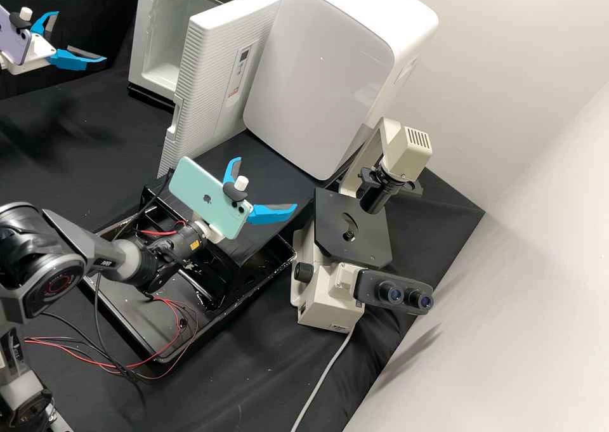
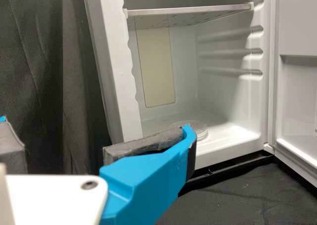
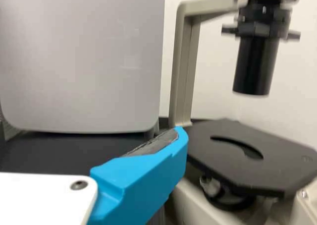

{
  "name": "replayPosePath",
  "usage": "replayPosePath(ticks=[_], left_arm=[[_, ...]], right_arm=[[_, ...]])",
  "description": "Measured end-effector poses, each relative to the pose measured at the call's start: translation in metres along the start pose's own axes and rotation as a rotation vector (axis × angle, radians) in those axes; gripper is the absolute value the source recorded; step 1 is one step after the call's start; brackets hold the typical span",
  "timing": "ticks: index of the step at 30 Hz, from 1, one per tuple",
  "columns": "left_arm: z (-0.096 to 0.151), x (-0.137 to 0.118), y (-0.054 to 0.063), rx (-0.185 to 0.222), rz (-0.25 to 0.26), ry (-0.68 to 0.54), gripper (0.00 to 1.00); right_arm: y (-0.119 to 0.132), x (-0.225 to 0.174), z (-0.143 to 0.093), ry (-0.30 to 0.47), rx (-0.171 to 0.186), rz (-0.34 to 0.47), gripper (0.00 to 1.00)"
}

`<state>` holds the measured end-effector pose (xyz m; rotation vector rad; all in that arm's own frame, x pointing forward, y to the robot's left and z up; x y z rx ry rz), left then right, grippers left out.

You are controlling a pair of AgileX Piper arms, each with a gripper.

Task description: Close the incubator door

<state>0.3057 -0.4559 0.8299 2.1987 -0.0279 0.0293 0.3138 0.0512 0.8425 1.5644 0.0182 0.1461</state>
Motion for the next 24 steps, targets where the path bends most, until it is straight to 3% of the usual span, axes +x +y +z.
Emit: replayPosePath(ticks=[4, 10, 24], left_arm=[[0.000, 0.000, 0.000, 0.000, 0.000, 0.000, 1.00], [0.000, 0.000, 0.000, 0.000, 0.000, 0.000, 1.00], [0.000, 0.000, 0.000, 0.000, 0.000, 0.000, 1.00]], right_arm=[[0.011, 0.014, -0.016, 0.062, -0.003, 0.043, 0.00], [0.018, 0.040, -0.042, 0.155, -0.061, 0.090, 0.00], [0.010, 0.089, -0.086, 0.235, -0.135, 0.062, 0.00]])
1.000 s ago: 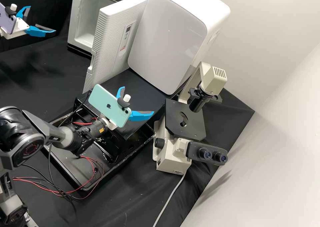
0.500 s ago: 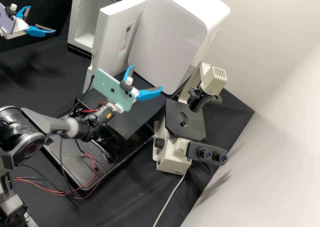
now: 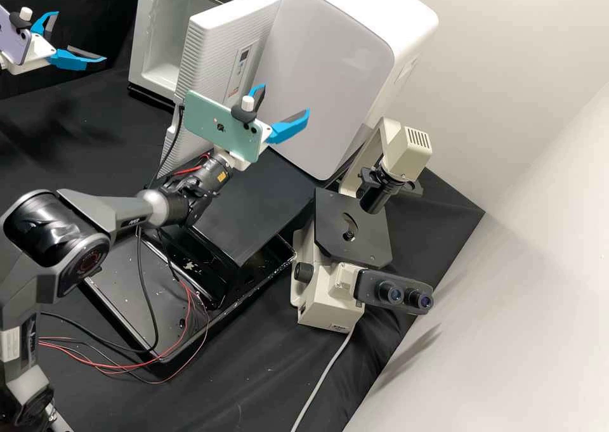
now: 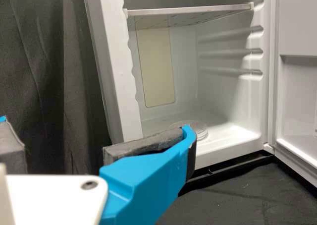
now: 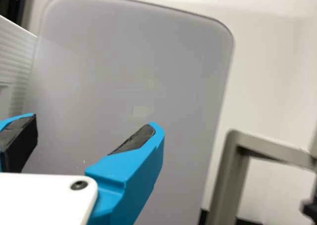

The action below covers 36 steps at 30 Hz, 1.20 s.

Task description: Close the incubator door

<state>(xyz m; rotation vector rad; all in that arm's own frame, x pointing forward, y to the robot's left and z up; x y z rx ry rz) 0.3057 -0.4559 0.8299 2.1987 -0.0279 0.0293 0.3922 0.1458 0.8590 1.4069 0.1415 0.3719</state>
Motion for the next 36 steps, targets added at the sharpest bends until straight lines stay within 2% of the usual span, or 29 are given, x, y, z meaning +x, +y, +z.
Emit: replayPosePath(ticks=[9, 18, 26, 36], left_arm=[[0.000, 0.000, 0.000, 0.000, 0.000, 0.000, 1.00], [0.000, 0.000, 0.000, 0.000, 0.000, 0.000, 1.00], [0.000, 0.000, 0.000, 0.000, 0.000, 0.000, 1.00], [0.000, 0.000, 0.000, 0.000, 0.000, 0.000, 1.00]], right_arm=[[-0.007, 0.026, -0.025, 0.043, -0.025, -0.036, 0.00], [-0.015, 0.045, -0.045, 0.075, -0.089, -0.058, 0.00], [-0.014, 0.062, -0.054, 0.050, -0.085, -0.050, 0.00], [-0.023, 0.071, -0.074, 0.072, -0.110, -0.076, 0.00]])
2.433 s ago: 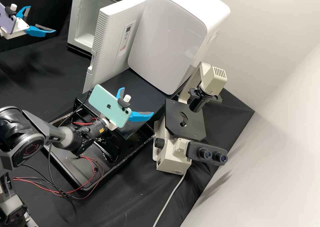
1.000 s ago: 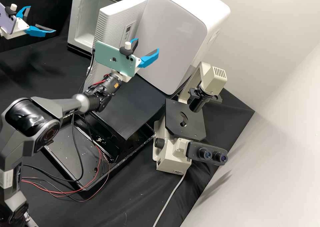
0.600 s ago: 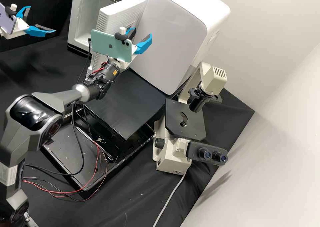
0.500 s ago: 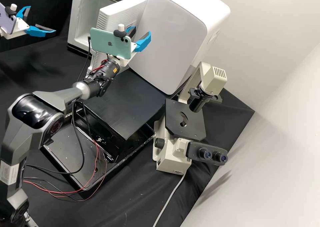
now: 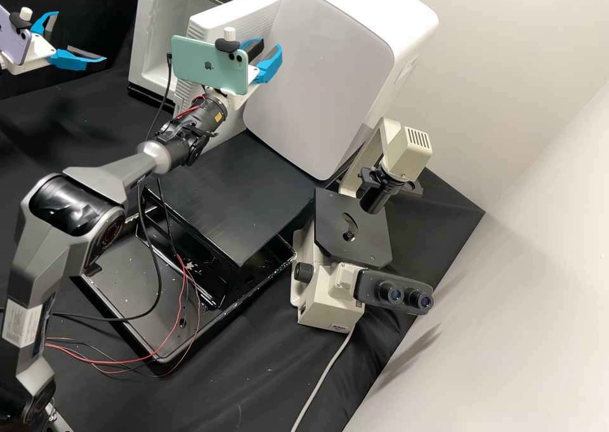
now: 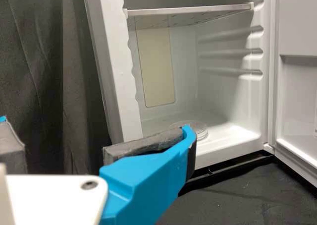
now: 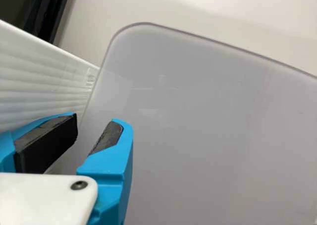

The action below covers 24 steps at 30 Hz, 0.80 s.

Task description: Close the incubator door

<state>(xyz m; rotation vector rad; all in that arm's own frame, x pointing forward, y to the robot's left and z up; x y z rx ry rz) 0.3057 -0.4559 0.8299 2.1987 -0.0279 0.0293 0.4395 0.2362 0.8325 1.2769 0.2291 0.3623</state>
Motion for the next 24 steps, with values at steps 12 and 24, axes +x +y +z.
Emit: replayPosePath(ticks=[12, 24], left_arm=[[0.000, 0.000, 0.000, 0.000, 0.000, 0.000, 1.00], [0.000, 0.000, 0.000, 0.000, 0.000, 0.000, 1.00]], right_arm=[[-0.001, 0.011, -0.052, 0.068, 0.086, -0.046, 0.00], [-0.002, 0.009, -0.094, 0.176, 0.102, -0.072, 0.00]])
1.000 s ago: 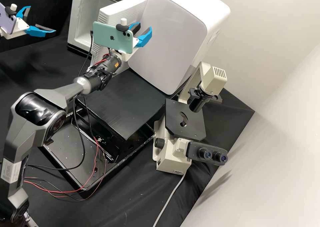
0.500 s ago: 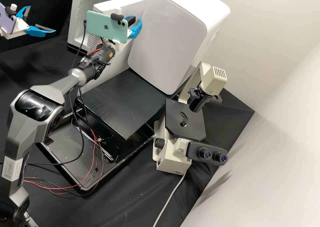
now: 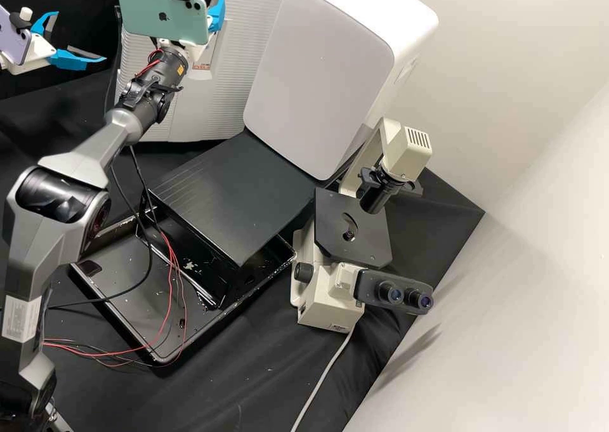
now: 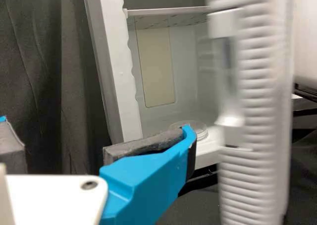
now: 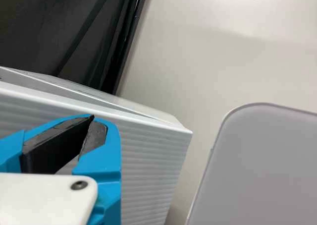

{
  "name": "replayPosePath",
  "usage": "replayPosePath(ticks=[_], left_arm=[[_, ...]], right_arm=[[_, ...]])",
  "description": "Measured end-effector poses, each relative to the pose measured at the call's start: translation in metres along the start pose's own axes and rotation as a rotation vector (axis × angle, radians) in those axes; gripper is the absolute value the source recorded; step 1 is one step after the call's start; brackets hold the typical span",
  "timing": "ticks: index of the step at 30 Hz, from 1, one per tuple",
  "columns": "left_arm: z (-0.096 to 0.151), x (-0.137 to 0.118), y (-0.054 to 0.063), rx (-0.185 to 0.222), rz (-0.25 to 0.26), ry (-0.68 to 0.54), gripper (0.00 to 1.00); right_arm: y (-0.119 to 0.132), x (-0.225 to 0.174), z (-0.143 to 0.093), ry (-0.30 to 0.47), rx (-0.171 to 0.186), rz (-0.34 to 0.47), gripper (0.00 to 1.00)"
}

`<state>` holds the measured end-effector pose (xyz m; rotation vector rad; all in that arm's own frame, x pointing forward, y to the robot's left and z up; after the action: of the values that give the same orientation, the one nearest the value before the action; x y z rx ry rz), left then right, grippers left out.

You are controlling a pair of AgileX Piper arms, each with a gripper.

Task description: Close the incubator door

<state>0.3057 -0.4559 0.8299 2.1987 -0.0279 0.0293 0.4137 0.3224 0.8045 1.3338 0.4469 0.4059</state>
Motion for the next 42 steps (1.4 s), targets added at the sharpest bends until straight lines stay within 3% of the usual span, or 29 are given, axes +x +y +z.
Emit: replayPosePath(ticks=[6, 32, 39, 42], left_arm=[[0.000, 0.000, 0.000, 0.000, 0.000, 0.000, 1.00], [0.000, 0.000, 0.000, 0.000, 0.000, 0.000, 1.00], [0.000, 0.000, 0.000, 0.000, 0.000, 0.000, 1.00], [0.000, 0.000, 0.000, 0.000, 0.000, 0.000, 1.00]], right_arm=[[0.000, 0.000, 0.000, 0.002, 0.028, -0.001, 0.00], [-0.009, -0.003, 0.003, 0.003, 0.014, -0.026, 0.00], [-0.023, -0.039, 0.019, -0.027, 0.007, -0.053, 0.00], [-0.019, -0.062, 0.020, -0.011, 0.000, -0.010, 0.00]])
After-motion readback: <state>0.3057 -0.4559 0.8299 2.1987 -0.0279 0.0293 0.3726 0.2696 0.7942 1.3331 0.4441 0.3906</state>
